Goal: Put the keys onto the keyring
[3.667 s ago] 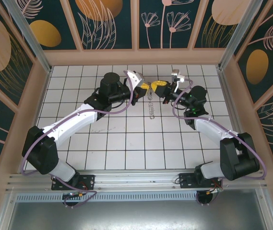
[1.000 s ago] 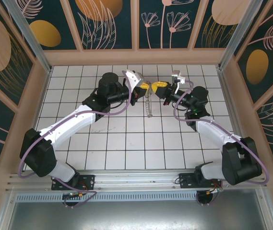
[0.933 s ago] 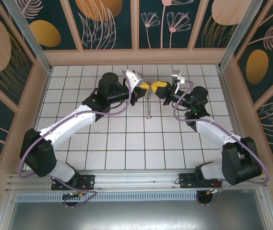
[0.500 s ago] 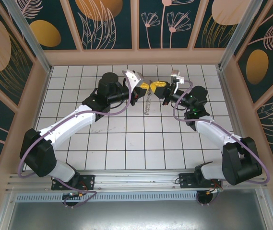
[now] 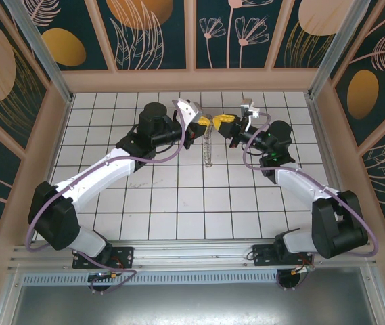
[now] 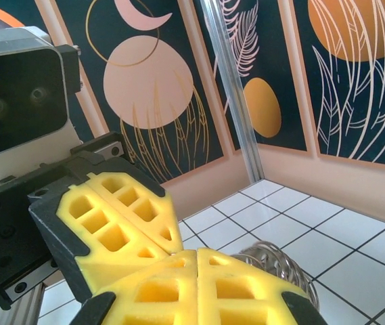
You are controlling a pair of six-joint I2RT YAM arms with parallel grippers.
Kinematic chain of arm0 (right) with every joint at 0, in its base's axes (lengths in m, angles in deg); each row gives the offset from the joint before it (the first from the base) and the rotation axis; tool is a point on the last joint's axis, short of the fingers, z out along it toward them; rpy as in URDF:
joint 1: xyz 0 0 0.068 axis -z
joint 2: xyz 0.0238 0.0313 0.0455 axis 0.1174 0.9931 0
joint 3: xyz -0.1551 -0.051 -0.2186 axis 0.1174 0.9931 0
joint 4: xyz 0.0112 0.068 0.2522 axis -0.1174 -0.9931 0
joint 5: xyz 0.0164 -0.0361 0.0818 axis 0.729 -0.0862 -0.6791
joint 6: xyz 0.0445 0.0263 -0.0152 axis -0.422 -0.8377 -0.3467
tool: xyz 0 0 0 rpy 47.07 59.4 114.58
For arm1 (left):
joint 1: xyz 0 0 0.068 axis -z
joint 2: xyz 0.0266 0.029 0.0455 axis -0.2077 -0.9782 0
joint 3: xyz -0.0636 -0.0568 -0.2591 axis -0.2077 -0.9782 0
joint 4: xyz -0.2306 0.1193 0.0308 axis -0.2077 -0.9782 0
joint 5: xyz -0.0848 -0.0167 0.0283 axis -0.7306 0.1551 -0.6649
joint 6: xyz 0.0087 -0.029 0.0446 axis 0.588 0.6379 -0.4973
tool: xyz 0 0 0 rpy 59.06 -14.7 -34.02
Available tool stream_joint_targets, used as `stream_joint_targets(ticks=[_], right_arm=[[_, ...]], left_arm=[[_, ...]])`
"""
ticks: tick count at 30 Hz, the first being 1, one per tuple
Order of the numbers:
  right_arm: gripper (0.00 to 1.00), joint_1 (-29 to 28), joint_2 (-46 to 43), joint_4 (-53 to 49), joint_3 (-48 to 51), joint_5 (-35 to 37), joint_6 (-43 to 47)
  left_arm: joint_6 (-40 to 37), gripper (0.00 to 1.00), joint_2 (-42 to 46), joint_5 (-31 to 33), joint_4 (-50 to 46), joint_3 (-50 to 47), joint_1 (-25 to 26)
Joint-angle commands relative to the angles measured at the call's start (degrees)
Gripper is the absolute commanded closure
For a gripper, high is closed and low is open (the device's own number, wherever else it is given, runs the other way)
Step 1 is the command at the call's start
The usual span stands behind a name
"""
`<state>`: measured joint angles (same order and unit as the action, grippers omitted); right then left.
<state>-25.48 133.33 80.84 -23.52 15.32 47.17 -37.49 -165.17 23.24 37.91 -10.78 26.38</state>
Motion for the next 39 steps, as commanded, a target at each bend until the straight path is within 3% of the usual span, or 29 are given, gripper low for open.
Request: stream_joint_targets(ticks=[1, 11, 19, 39], right_arm=[[1.0, 0.6, 1.1, 1.8, -1.0, 0.1, 0.1], [1.0, 1.2, 1.5, 2.1, -0.4, -0.3, -0.4], [1.0, 1.2, 1.5, 3.8, 0.5, -2.3, -2.4], [1.0, 1.1, 4.8, 16.9, 1.9, -7.2, -16.1]], left_arm=[[0.2, 1.0, 1.9, -2.2, 3.1, 1.3, 0.6], [1.4, 1.0, 2.1, -1.5, 6.4, -0.2, 0.5], [6.2, 1.0, 2.3, 0.0, 14.8, -3.0, 0.6], [18.0, 1.0, 0.0, 1.2, 33.2, -6.5, 0.5]])
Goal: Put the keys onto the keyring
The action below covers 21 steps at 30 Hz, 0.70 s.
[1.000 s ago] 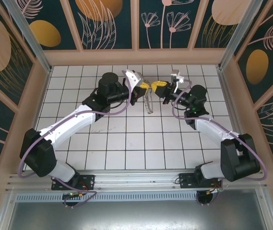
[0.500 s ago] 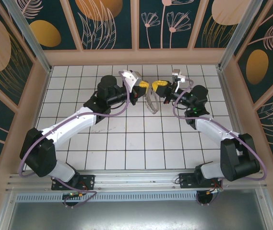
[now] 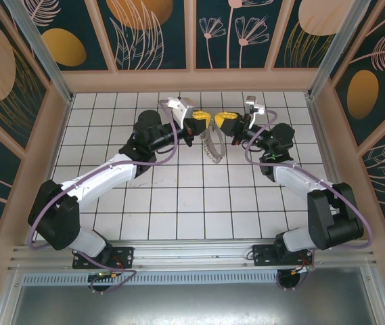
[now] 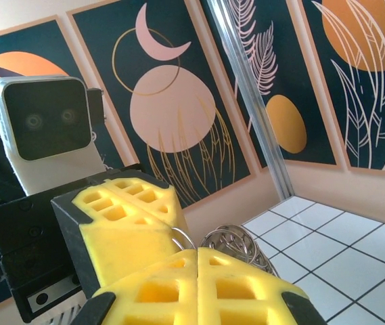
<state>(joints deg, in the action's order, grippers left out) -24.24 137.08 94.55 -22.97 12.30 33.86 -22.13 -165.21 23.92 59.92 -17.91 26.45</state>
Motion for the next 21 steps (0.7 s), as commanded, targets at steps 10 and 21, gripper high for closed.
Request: stream_joint_targets(ticks=[10, 21], right_arm=[[1.0, -1.5, 0.8, 3.0, 1.5, -4.9, -4.0], [0.62, 2.5, -3.4, -0.6, 2.1, -0.7, -4.7]], left_arm=[[4.6, 1.0, -1.7, 0.6, 14.9, 0.2, 0.5], [6.2, 1.0, -2.6, 0.2, 17.6, -2.3, 0.5]])
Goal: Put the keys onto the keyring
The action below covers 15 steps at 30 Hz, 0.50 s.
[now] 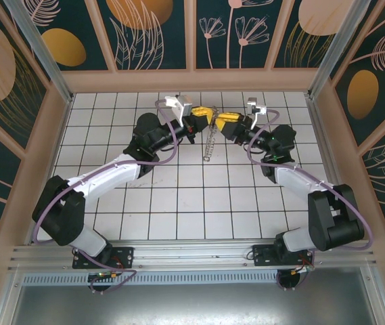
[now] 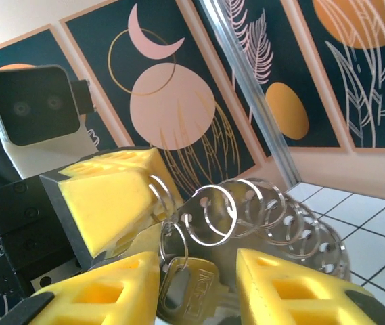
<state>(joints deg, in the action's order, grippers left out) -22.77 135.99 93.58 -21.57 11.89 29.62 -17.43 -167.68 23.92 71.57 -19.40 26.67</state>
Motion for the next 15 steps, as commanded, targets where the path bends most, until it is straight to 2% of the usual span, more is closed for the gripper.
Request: stream_joint_targets(ticks=[1, 6, 15], right_arm=[[0.61, 1.3, -2.2, 1.2, 1.1, -0.3, -1.0], [0.56, 1.9, -2.4, 7.0, 3.1, -0.8, -3.8], [0.56, 2.0, -2.0, 9.5, 1.0, -1.4, -5.8]], left_arm=[[1.6, 1.0, -0.1, 0.3, 6.0, -0.9, 0.3], [1.7, 1.0, -0.4, -0.4, 5.7, -1.1, 0.2], [2.7, 1.0, -1.0, -2.2, 5.9, -1.4, 0.3]])
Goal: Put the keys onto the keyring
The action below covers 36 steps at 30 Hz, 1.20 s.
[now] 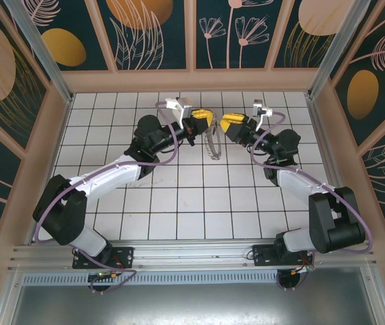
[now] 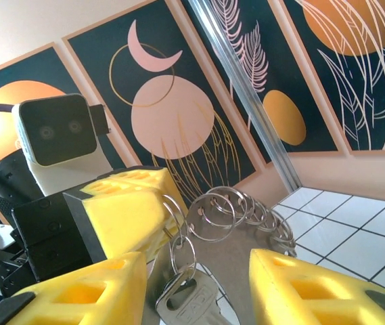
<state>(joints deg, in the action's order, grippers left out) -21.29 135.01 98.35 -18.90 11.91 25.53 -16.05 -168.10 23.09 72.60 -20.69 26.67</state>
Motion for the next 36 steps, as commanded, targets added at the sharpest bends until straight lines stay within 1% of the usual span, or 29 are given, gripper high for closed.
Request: stream_joint_targets(ticks=[1, 18, 24, 27, 29, 34, 36], right_arm=[[0.56, 0.5, -0.6, 5.2, -2.0, -1.4, -2.2], [0.57, -0.3, 8.2, 16.4, -5.3, -3.6, -10.6], [0.62, -1.4, 10.0, 17.5, -6.4, -4.2, -11.1], [0.68, -1.8, 10.7, 17.9, -6.9, -4.6, -11.4], [0.75, -1.9, 10.9, 18.1, -7.1, -4.7, -11.5], [1.0, -2.0, 10.9, 17.5, -7.1, -5.4, -11.3], [1.0, -2.0, 10.5, 16.7, -6.8, -5.5, -10.8]], left_arm=[[1.6, 1.0, -0.6, -1.5, 5.1, -0.2, 0.2], [3.3, 1.0, -1.2, -2.5, 6.0, 0.0, 0.3], [3.4, 1.0, -1.6, -2.6, 6.1, 0.3, 0.3], [3.5, 1.0, -1.9, -2.7, 6.1, 0.4, 0.3], [3.7, 1.0, -2.1, -2.8, 6.1, 0.6, 0.2], [3.8, 1.0, -2.3, -2.7, 6.2, 0.8, 0.2], [3.9, 1.0, -2.3, -2.6, 6.1, 0.8, 0.3]])
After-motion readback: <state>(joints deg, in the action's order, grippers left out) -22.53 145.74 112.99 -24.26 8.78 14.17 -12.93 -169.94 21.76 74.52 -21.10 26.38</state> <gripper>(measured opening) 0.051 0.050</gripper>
